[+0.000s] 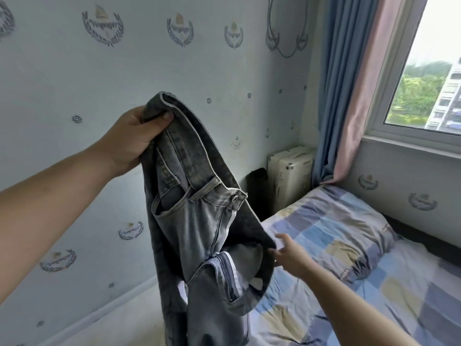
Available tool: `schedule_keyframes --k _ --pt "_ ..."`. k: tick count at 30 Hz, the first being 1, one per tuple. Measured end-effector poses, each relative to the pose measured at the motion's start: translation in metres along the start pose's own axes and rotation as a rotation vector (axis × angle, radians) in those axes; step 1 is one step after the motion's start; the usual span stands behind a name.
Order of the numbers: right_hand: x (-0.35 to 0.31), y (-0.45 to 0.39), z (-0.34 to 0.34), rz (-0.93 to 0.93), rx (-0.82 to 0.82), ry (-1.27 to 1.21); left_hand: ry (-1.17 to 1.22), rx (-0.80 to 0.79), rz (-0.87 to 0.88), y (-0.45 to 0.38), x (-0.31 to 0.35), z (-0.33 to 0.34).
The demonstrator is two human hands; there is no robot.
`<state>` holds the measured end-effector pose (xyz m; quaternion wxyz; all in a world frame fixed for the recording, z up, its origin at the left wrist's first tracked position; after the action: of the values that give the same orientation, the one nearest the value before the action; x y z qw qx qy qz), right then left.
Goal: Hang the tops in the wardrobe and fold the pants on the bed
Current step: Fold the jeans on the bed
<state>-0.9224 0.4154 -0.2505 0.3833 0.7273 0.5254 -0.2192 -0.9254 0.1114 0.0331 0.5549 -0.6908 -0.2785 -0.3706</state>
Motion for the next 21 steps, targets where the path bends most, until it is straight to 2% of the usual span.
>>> schedule_keyframes --k 2,6,7,10,14,18,21 --pt "-0.015 -0.003 0.017 -0.038 -0.046 0.009 -0.033 -0.022 0.029 -0.004 0.007 -0.007" --pt "-0.052 -0.009 0.028 -0.066 -0.022 -0.169 -0.084 0.005 0.067 -0.008 0.017 -0.037" --pt "-0.060 -0.011 0.029 -0.093 -0.006 -0.139 -0.088 0.033 0.070 -0.007 0.019 -0.049" --pt "-0.077 -0.013 0.036 -0.242 0.058 0.255 -0.089 0.073 0.081 -0.001 0.023 -0.073" --pt "-0.111 -0.023 0.064 -0.313 0.010 0.300 -0.124 0.031 0.111 0.008 0.034 -0.095" --pt "-0.153 -0.030 0.081 -0.306 -0.132 0.145 -0.173 0.076 0.111 0.017 0.042 -0.127" --pt "-0.177 -0.034 0.075 -0.227 -0.196 -0.195 -0.305 0.216 0.074 0.026 0.034 -0.170"
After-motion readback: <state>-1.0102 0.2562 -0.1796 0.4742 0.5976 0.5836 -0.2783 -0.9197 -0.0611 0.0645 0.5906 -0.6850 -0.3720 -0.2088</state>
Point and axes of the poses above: each hand's wrist, its own y-axis away from the middle knuckle, its own z-axis out of the palm, x = y × z, the point moved 2 cm from there along -y, towards the middle knuckle, and after that the axes turned 8 degrees about z, right-handed, at the moved point
